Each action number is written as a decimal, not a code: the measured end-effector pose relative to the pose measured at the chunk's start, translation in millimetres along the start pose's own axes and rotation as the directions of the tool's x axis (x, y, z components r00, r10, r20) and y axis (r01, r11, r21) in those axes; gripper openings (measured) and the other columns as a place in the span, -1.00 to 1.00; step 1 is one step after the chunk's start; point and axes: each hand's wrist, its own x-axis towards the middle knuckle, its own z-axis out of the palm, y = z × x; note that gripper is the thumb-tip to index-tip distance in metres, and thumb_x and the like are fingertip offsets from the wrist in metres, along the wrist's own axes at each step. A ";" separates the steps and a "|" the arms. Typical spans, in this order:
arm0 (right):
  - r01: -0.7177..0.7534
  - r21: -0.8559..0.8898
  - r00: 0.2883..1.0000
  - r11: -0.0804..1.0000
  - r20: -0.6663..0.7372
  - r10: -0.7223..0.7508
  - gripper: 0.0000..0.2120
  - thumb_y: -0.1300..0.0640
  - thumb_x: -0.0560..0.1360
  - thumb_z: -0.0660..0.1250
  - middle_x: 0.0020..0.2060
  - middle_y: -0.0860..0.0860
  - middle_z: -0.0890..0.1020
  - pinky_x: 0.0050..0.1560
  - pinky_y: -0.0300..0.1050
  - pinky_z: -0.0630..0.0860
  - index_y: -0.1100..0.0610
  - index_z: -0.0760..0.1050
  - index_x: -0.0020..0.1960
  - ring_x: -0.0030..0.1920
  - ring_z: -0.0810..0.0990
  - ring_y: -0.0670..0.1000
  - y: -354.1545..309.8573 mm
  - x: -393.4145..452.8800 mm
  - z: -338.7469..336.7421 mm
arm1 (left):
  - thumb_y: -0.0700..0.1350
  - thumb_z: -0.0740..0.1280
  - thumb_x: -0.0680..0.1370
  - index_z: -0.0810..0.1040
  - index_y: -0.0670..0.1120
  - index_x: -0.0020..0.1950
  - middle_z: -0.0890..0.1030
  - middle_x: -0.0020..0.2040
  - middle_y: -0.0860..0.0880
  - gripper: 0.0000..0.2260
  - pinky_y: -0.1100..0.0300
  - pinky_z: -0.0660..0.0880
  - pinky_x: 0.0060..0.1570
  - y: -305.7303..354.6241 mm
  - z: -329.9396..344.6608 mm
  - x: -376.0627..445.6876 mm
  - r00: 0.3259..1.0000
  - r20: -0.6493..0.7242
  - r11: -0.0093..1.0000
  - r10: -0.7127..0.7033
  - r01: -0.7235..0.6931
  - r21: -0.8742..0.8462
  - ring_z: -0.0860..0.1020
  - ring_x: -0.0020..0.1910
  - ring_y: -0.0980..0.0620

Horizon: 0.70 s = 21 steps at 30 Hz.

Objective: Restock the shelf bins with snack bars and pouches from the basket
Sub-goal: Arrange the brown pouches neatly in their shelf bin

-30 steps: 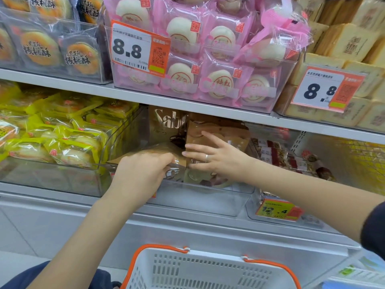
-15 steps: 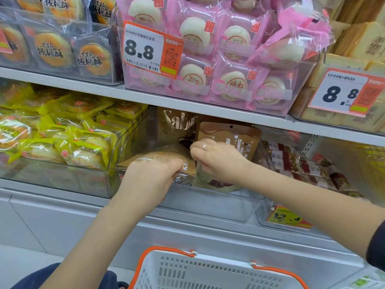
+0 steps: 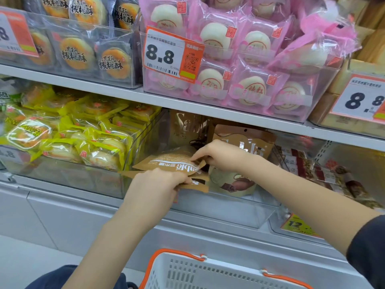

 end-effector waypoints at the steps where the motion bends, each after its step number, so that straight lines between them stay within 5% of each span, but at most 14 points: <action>1: 0.001 0.020 1.000 1.000 -0.010 0.000 -0.61 0.36 0.51 0.26 0.13 0.00 0.64 -0.02 -0.28 0.40 0.06 0.56 0.26 0.09 0.59 0.00 -0.3 -0.3 -0.6 | -0.07 0.16 0.54 0.51 0.29 0.22 0.64 0.10 0.08 -0.65 0.12 0.43 -0.09 -3.3 -2.7 -2.7 1.000 0.008 0.999 -0.020 0.020 -0.030 0.54 0.13 -0.07; 5: -0.003 -0.038 1.000 0.999 0.000 0.003 -0.55 0.31 0.50 0.26 0.19 -0.06 0.60 -0.04 -0.14 0.47 -0.05 0.49 0.32 0.13 0.56 0.01 -7.9 -4.3 5.2 | -0.01 0.16 0.57 0.55 0.27 0.16 0.64 0.08 0.12 -0.73 0.13 0.50 -0.11 -17.5 -6.8 -3.1 0.996 -0.054 0.997 -0.071 0.071 0.013 0.56 0.08 -0.05; 8: -0.048 0.015 0.986 0.999 -0.157 0.050 -0.67 0.30 0.53 0.23 0.04 0.01 0.67 -0.10 -0.08 0.50 0.01 0.59 0.18 0.02 0.60 0.10 -7.3 -2.9 11.7 | -0.07 0.29 0.54 0.59 0.27 0.11 0.64 0.11 0.14 -0.74 0.15 0.50 -0.11 -22.3 -4.1 -1.4 0.993 -0.101 0.997 -0.069 0.064 -0.049 0.57 0.11 -0.02; 12: -0.207 0.354 0.858 0.912 -0.381 0.343 -0.76 0.22 0.59 0.20 0.05 0.03 0.64 -0.06 -0.12 0.49 0.11 0.60 0.14 -0.05 0.60 0.06 -10.8 12.2 18.3 | -0.23 0.39 0.35 0.70 0.11 -0.17 0.66 0.09 0.06 -0.76 0.09 0.59 -0.31 -26.6 2.9 3.0 0.981 -0.184 0.996 0.063 -0.074 -0.054 0.60 0.15 -0.02; 15: -0.365 0.617 0.744 0.697 -0.257 0.617 -0.79 0.09 0.59 0.25 0.00 0.16 0.63 -0.01 0.11 0.60 0.19 0.51 0.13 -0.08 0.65 0.17 -9.3 37.6 17.4 | -0.21 0.39 0.39 0.68 0.06 -0.15 0.66 0.10 0.01 -0.82 0.10 0.58 -0.18 -27.4 5.0 4.5 0.981 -0.172 0.993 0.094 -0.106 -0.060 0.56 0.22 -0.03; 17: -0.475 0.654 0.682 0.588 -0.149 0.716 -0.82 0.11 0.58 0.26 -0.01 0.21 0.61 -0.01 0.13 0.61 0.23 0.45 0.06 -0.06 0.65 0.21 -7.7 51.3 11.7 | -0.18 0.39 0.43 0.62 0.05 -0.10 0.69 -0.06 -0.01 -0.86 0.17 0.49 -0.30 -26.8 5.0 5.5 0.987 -0.141 0.997 0.076 -0.080 -0.022 0.64 0.04 -0.04; 19: -0.499 0.676 0.656 0.542 -0.114 0.746 -0.78 0.16 0.58 0.26 0.05 0.21 0.60 0.06 0.07 0.59 0.30 0.46 0.13 0.04 0.62 0.22 -5.0 62.7 5.7 | -0.19 0.50 0.30 0.55 0.02 -0.17 0.60 -0.40 0.01 -0.79 0.29 0.14 -0.58 -23.8 1.8 6.5 0.992 -0.092 0.993 0.082 -0.074 0.094 0.58 -0.42 -0.07; 21: -0.505 0.717 0.624 0.480 -0.081 0.777 -0.75 0.24 0.58 0.24 0.09 0.14 0.57 0.10 0.01 0.58 0.34 0.45 0.21 0.09 0.60 0.19 -4.0 70.7 1.2 | -0.22 0.56 0.16 0.51 0.02 -0.25 0.48 -0.55 0.02 -0.69 0.36 -0.11 -0.52 -21.9 -3.3 9.8 0.995 -0.085 0.985 0.052 -0.037 0.170 0.45 -0.62 -0.06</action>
